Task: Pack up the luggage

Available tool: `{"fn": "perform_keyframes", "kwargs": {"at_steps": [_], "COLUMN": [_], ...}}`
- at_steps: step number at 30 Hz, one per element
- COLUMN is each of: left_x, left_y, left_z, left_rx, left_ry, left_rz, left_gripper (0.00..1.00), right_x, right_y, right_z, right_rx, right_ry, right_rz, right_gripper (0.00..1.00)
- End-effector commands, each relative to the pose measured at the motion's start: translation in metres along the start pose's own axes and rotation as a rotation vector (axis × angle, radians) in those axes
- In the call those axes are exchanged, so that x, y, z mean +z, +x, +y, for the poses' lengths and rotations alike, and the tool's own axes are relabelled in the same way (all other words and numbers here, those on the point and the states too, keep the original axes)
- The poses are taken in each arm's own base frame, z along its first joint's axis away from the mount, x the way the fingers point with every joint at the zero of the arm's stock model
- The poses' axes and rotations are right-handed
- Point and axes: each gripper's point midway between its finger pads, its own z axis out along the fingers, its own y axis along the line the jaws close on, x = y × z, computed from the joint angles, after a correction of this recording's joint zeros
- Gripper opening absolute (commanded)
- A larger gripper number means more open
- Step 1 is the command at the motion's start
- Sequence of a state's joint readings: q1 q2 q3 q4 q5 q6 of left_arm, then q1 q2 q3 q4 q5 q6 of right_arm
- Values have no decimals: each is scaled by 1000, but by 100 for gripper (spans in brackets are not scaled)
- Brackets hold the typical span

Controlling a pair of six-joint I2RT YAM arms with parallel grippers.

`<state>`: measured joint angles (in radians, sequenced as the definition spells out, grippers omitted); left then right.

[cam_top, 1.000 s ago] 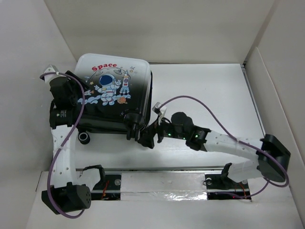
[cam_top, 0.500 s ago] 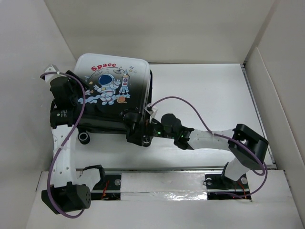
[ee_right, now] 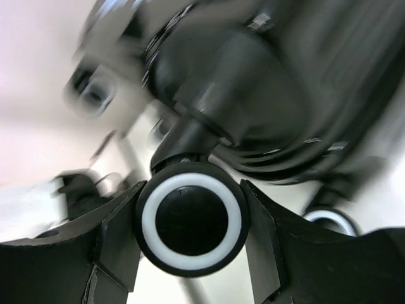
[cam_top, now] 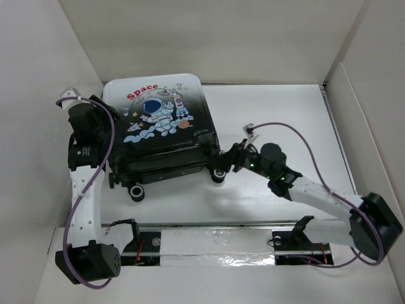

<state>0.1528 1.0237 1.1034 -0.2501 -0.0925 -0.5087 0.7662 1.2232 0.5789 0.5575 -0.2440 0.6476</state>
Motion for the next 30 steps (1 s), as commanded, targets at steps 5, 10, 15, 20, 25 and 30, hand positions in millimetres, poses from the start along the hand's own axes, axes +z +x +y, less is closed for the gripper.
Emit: {"fn": "perform_keyframes", "kwargs": {"at_steps": [5,10,15,20,25,30], "left_x": [0,2,13,33,81,154], "left_y": [4,34,33,-11,-32,-6], "left_z": [-5,9,-1,-29,-41,-35], "left_rx": [-4,-14,-58,-118,-151,-111], "left_ry": [49,46,63,85,59,28], "left_rz": [-8,41,57,-15,-13,123], "left_gripper": [54,50,51,58,59,57], "right_x": [-76,-110,-141,-143,-155,-156], "right_y": [-93,-155,-215,-193,-145,-104], "right_z": [-71,-111,-122,-92,-89,-101], "right_rx": [-219,-200,-228,-298,-301,-267], "right_ry": [270,362,454,496,540,542], "right_rz": [-157,-251,-282,-290,-258,-188], "right_gripper": [15,12,38,91,87,26]}}
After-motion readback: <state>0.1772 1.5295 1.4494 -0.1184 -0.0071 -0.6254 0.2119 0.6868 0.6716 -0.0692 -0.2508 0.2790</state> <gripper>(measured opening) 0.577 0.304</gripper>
